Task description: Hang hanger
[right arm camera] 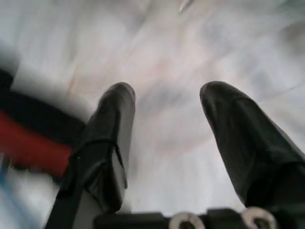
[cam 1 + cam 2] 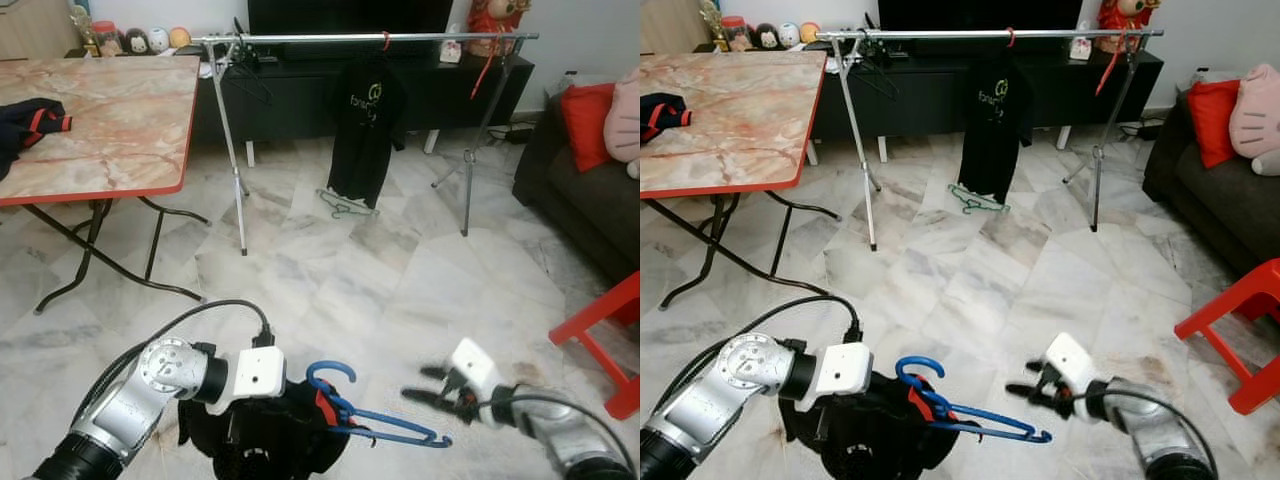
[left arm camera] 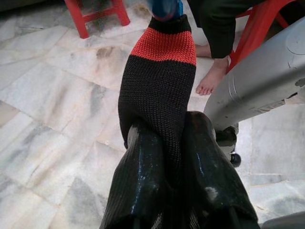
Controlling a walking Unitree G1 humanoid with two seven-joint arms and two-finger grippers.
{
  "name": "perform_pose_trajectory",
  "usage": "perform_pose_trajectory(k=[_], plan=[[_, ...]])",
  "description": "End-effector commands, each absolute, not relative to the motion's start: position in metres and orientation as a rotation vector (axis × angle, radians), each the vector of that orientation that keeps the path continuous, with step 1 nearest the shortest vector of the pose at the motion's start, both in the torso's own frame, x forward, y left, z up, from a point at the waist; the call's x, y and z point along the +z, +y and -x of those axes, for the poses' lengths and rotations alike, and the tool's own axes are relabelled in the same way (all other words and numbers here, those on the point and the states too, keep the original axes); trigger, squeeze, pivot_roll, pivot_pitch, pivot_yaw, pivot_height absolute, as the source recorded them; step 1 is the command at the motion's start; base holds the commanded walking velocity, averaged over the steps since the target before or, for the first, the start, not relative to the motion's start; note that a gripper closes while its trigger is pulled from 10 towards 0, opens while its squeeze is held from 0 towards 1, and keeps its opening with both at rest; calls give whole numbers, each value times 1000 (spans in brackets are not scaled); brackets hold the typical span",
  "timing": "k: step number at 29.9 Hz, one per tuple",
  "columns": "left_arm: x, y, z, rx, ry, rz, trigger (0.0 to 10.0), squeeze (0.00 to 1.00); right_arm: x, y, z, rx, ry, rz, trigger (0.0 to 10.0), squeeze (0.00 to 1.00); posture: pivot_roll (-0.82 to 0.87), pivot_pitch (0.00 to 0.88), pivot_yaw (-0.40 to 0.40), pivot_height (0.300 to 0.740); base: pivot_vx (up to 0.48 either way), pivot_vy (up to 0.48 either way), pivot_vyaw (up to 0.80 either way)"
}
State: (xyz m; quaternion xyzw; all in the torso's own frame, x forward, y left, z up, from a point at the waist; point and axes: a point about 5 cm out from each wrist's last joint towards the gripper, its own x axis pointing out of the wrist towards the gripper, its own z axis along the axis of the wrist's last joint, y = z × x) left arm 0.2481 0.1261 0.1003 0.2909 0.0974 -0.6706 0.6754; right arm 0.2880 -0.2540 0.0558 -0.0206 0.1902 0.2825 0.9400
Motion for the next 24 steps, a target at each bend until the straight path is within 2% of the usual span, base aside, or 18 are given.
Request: perform_pose_trajectory(k=[1,3,6,11,12,14,15,22,24], plan=[[100,124,-249,-1486,206,-643,10000,0,93,-269,-307,460,203,-33,10000,1000,-53,0,-74,740,0,0,0],[99,124,-250,-1474,206,-633,10000,0,100,-272,-310,434,168,-69,10000,1000,-53,0,-74,740,0,0,0],[96,120,-256,-1364,191,-561,10000,0,120,-271,-320,357,29,-163,10000,1000,-55,0,-73,740,0,0,0],[98,115,-268,-1204,159,-431,10000,0,123,-247,-322,413,-21,-204,10000,1000,-45,0,-74,740,0,0,0],[100,113,-270,-1173,140,-402,10000,0,121,-240,-322,438,-15,-189,10000,945,-40,0,-74,740,0,0,0],[101,112,-271,-1157,128,-385,10000,0,121,-236,-322,454,-12,-176,10000,945,-40,0,-74,740,0,0,0],[103,109,-275,-1102,101,-329,10000,0,121,-226,-320,498,-15,-172,10000,0,-40,0,-74,740,0,0,0],[112,104,-302,-729,11,-81,10000,0,150,-228,-326,486,-123,-229,10000,0,-44,0,-75,740,0,0,0],[114,103,-306,-676,-5,-46,10000,0,155,-228,-326,487,-145,-238,10000,0,-46,0,-76,740,0,0,0]])
